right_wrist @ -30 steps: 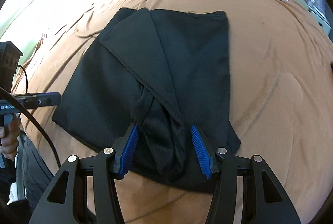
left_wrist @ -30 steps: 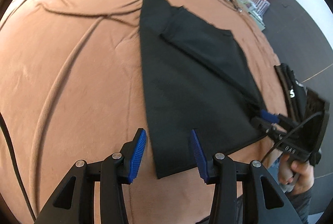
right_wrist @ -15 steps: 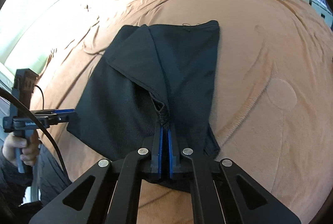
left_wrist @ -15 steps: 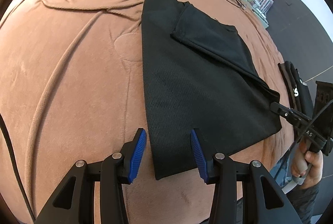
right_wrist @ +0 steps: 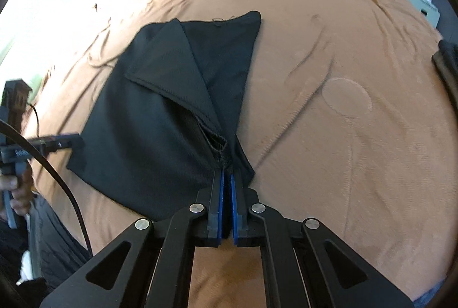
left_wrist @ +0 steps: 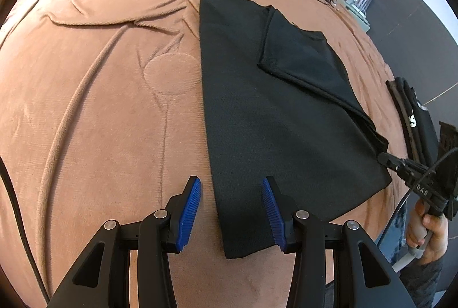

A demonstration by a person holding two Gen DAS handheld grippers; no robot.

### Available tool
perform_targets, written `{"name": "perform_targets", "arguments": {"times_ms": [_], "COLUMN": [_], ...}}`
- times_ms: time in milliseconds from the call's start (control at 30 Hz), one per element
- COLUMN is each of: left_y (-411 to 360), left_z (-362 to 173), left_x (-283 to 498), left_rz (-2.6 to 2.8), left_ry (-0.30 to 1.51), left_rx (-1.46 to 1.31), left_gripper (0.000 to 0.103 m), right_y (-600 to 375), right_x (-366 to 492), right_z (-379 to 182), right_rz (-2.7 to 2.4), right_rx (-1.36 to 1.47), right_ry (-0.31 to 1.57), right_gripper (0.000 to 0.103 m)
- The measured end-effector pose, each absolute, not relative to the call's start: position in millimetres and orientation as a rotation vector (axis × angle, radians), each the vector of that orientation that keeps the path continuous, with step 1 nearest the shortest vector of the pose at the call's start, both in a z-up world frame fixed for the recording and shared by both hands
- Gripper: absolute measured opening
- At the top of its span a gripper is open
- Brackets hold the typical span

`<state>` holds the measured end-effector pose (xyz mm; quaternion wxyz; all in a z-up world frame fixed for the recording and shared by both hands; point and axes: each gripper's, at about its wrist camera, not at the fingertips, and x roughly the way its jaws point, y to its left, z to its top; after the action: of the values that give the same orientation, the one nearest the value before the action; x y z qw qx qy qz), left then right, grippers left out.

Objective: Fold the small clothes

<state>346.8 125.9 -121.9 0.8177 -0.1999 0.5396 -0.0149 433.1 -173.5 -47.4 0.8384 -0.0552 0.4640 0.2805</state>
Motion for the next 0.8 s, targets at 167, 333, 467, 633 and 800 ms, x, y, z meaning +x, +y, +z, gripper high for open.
{"name": "perform_targets", "arguments": {"times_ms": [167, 333, 467, 633, 800], "left_y": [135, 143, 146, 147, 149], "left_z": [-120, -120, -120, -122, -129], "left_x": [352, 364, 375, 391, 401], "left_rz": [-0.021, -0.011, -0.016, -0.026, -0.036], "left_ry": [1.133, 1.122, 1.116, 1.114, 1.130], "left_rx": [-0.435, -0.435, -0.427, -0.404, -0.415], "left_gripper": [0.047, 0.047, 0.047, 0.047, 0.047], "right_y": [-155, -125, -90, -54, -37], "right_x": [429, 437, 448, 469, 501], "right_z": [-31, -20, -25, -37, -48], "right_rz": [0.544, 0.519, 0.527, 0.511, 0.462], "right_rx": [-0.210, -0.252, -0.322, -0.401, -0.400], "right_ry": [0.957, 0.925, 0.952, 0.993, 1.026], "right_gripper": [0.065, 0.082, 0.082, 0.082, 0.082]}}
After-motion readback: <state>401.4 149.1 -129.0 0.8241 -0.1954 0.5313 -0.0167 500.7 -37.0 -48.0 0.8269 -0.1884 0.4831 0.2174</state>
